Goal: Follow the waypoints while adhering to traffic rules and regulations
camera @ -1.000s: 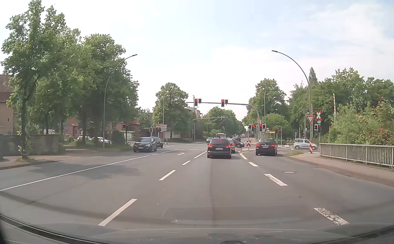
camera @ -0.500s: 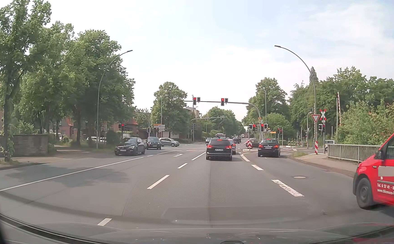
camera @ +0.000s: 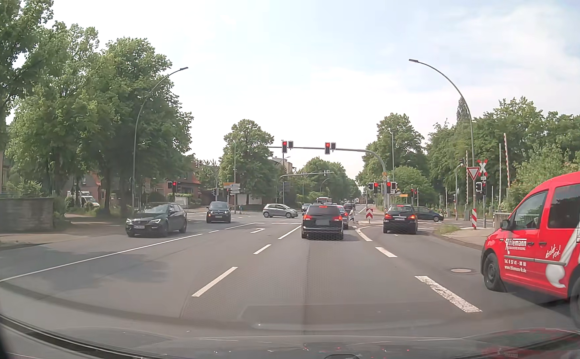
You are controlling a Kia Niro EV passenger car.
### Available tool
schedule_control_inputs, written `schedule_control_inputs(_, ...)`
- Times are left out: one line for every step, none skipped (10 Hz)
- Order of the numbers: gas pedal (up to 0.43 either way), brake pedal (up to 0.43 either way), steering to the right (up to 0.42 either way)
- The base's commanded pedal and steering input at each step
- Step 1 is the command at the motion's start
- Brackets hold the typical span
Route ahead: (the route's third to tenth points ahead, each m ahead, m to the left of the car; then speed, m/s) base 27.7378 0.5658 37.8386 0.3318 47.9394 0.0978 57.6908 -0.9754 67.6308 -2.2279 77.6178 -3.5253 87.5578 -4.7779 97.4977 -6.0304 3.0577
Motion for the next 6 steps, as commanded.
schedule_control_inputs(0.0,0.0,0.005)
schedule_control_inputs(0.0,0.0,0.005)
schedule_control_inputs(0.0,0.0,0.005)
schedule_control_inputs(0.0,0.0,0.005)
schedule_control_inputs(0.0,0.0,0.005)
schedule_control_inputs(0.0,0.0,0.005)
